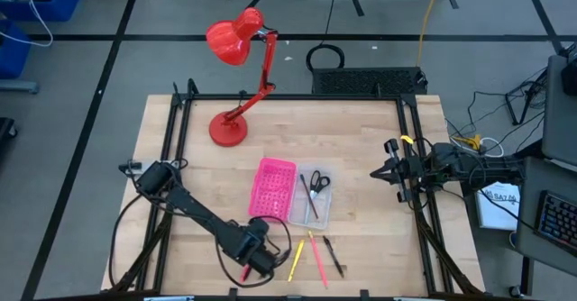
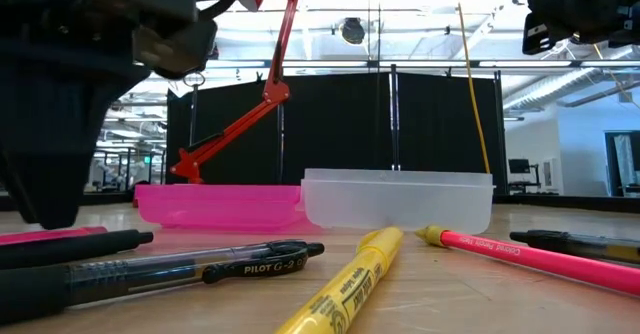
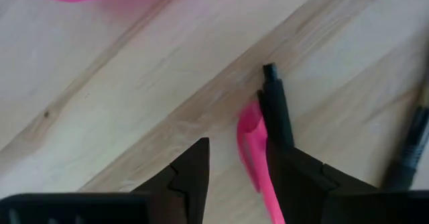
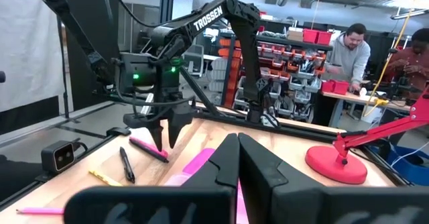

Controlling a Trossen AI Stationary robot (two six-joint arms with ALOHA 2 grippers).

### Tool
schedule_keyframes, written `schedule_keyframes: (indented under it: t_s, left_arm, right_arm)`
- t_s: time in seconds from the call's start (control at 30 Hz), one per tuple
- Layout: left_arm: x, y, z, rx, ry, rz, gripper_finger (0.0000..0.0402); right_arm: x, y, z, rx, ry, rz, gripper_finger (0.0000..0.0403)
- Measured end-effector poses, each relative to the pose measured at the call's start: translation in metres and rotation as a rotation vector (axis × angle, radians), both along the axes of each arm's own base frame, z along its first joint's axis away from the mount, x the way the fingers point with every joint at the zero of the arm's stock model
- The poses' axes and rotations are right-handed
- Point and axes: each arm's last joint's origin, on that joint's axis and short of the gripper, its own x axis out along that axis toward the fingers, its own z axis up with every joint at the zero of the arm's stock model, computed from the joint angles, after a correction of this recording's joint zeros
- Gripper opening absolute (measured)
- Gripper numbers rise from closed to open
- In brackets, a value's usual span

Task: Pick & place school supplies into a supply box
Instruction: Put the pink pen in the pink box

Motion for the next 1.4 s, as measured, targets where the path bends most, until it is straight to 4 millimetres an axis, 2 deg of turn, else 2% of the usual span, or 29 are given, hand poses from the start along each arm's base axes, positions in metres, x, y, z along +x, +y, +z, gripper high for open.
schedule_keyframes:
  t_s: [0.33, 0.7, 1.13, 1.4]
  left_arm:
    - [-0.011, 0.005, -0.014, 0.013, 0.057, 0.048, 0.0154]
    - [-0.015, 0.006, -0.018, -0.027, 0.094, 0.242, 0.0154]
    - [-0.021, -0.012, -0.020, -0.076, 0.067, 0.270, 0.0154]
    - [-0.023, -0.015, -0.020, -0.084, 0.066, 0.256, 0.0149]
  right_arm:
    - [0.000, 0.000, 0.000, 0.000, 0.001, 0.000, 0.0000]
    - [0.000, 0.000, 0.000, 0.022, 0.009, 0.002, 0.0000]
    - [0.001, 0.000, -0.002, 0.025, 0.029, 0.002, 0.0000]
    - [0.001, 0.000, -0.002, 0.024, 0.028, 0.002, 0.0000]
